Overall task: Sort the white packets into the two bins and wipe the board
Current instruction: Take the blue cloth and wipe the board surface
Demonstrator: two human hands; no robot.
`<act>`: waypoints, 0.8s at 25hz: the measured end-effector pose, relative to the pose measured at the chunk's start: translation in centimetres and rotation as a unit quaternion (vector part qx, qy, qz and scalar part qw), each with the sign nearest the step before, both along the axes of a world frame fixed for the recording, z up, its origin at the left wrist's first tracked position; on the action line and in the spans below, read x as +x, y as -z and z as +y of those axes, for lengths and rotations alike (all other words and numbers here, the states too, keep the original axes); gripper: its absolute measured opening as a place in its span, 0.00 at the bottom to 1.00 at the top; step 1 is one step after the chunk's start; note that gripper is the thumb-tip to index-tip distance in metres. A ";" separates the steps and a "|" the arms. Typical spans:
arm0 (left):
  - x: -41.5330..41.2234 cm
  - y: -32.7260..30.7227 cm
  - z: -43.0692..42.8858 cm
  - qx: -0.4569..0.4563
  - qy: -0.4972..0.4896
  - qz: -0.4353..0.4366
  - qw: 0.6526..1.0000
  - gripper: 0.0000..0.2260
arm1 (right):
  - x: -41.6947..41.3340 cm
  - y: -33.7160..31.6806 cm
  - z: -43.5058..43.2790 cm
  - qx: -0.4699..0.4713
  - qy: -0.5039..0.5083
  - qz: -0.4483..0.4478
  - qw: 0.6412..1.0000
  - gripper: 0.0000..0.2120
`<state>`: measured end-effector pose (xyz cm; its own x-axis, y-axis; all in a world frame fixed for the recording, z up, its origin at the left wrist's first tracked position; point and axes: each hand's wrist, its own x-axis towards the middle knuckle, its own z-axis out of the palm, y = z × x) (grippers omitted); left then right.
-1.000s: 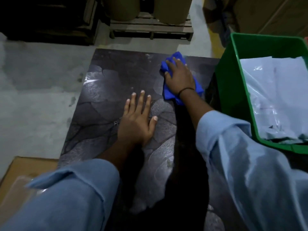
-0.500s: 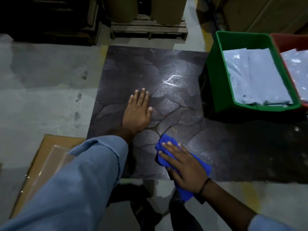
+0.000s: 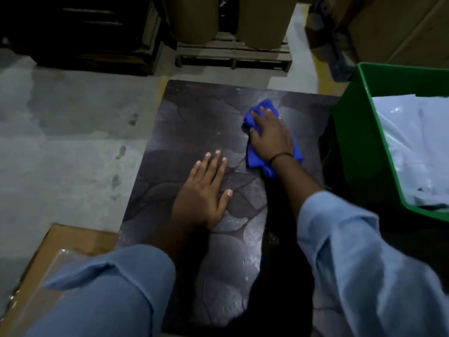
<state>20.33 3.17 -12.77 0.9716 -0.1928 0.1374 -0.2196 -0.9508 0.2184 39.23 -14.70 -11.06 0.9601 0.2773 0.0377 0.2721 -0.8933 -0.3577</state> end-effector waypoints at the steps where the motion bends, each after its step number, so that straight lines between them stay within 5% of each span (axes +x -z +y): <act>1: 0.1 -0.1 0.0 0.005 0.001 0.011 1.000 0.32 | 2.7 -0.4 1.1 -0.006 -0.002 -0.002 1.000 0.25; 5: 0.5 0.4 0.2 0.037 -0.016 0.045 0.998 0.34 | 8.4 -0.6 4.7 -0.030 -0.042 -0.003 0.999 0.25; 9: 0.3 0.1 0.0 0.022 -0.004 0.036 0.999 0.33 | 4.8 -0.2 4.3 -0.040 -0.081 -0.014 0.996 0.26; 20: -0.5 -1.3 -0.3 0.000 -0.005 0.058 0.998 0.31 | -31.7 -2.2 -4.0 0.003 -0.179 0.022 0.984 0.29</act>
